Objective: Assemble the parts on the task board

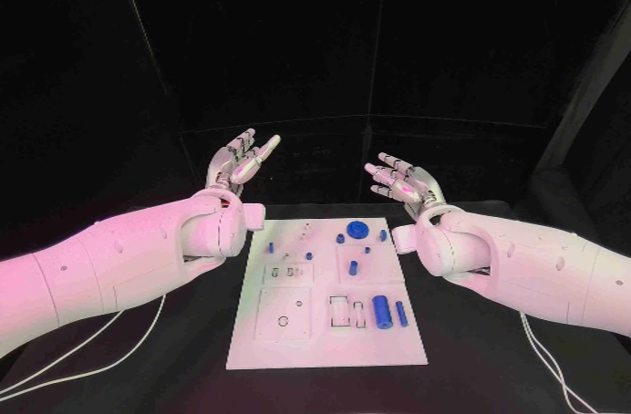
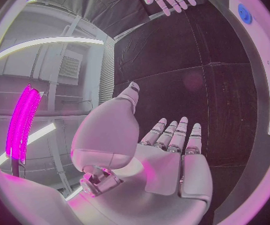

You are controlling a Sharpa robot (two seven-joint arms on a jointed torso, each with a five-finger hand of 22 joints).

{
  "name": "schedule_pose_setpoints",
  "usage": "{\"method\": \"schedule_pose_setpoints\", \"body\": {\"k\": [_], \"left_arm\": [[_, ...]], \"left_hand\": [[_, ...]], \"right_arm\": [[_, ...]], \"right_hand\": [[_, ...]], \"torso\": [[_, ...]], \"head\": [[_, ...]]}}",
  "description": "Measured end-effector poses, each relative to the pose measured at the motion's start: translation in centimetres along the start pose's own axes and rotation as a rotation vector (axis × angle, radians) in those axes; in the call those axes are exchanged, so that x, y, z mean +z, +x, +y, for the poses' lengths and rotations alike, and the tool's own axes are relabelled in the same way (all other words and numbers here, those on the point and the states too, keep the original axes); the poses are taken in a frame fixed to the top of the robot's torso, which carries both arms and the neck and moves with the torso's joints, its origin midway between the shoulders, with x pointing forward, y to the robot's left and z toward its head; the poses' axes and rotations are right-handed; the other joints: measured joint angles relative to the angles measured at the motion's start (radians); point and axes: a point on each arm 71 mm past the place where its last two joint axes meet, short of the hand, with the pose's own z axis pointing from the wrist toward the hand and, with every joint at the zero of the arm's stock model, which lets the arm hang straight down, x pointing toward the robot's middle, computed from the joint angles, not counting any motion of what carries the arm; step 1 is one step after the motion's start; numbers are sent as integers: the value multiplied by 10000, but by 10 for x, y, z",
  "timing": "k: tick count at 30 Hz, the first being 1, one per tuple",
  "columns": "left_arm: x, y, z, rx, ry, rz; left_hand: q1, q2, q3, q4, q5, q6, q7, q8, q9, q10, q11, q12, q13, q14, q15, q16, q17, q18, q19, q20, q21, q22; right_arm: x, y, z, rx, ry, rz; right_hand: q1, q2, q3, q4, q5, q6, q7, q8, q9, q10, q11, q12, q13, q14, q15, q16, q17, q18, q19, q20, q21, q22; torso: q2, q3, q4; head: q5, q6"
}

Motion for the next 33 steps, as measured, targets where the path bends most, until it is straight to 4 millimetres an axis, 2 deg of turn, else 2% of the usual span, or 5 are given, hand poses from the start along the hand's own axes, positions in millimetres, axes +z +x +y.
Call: {"method": "schedule_pose_setpoints", "body": {"k": [5, 15, 19, 23, 33], "left_arm": [[2, 1, -1, -212, 0, 174], [-6, -23, -3, -417, -74, 233], [-11, -19, -5, -589, -104, 520], [-16, -20, -8, -718, -67, 718], [-32, -14, -14, -1125, -89, 1400]], "left_hand": [[379, -7, 15, 124, 0, 146, 2, 0, 23, 144, 144, 60, 17, 195, 89, 13, 26, 155, 18, 90, 0, 13], [511, 124, 42, 150, -2, 732, 34, 117, 80, 784, 452, 153, 96, 1040, 268, 268, 187, 157, 207, 231, 138, 73], [693, 306, -76, -15, -2, 2300, 129, 441, 236, 3037, 760, 652, 315, 3463, 529, 1090, 596, 123, 1563, 245, 666, 372], [852, 466, -146, -289, -2, 4334, 337, 873, 391, 5871, 864, 1434, 487, 5324, 446, 2050, 892, -18, 4766, 235, 1993, 1008], [984, 597, -386, -612, -3, 6452, 802, 1105, 411, 7857, 337, 1695, 458, 7431, -191, 2770, 1521, 228, 7118, -69, 2709, 1197]], "right_arm": [[8, 2, 1, -202, 103, 888], [10, -24, 5, -2822, -590, 1346], [12, -20, 13, -4066, -1052, 1725], [16, -20, 24, -5381, -1435, 2063], [25, -8, 37, -8768, -1838, 2773]], "right_hand": [[786, 84, 133, -476, 62, 1296, 90, 198, 107, 1903, 102, 265, 123, 2213, -26, 349, 131, 300, 1705, 41, 415, 162], [1516, 58, 701, -1194, 128, 4487, 481, 619, 280, 4887, -189, 683, 204, 5060, -445, 641, 223, 686, 3998, -191, 1163, 331], [1661, -87, 899, -1392, -35, 5299, 640, 638, 293, 5647, -343, 683, 215, 5940, -664, 747, 276, 685, 4702, -384, 1450, 391], [1728, -196, 1053, -1546, -227, 5841, 778, 638, 305, 6249, -482, 683, 229, 6748, -890, 907, 376, 685, 5337, -620, 1787, 493], [1709, -654, 1351, -1843, -14, 6862, 469, 680, 330, 7740, -961, 769, 303, 8811, -1572, 1516, 926, 685, 6905, -1336, 3137, 1113]], "torso": [[-5, -4, -1], [169, 1, 12], [342, 12, 35], [504, 20, 78], [902, -30, 247]], "head": [[-1, -1], [-18, -94], [-21, -70], [-51, -12], [-265, 222]]}}
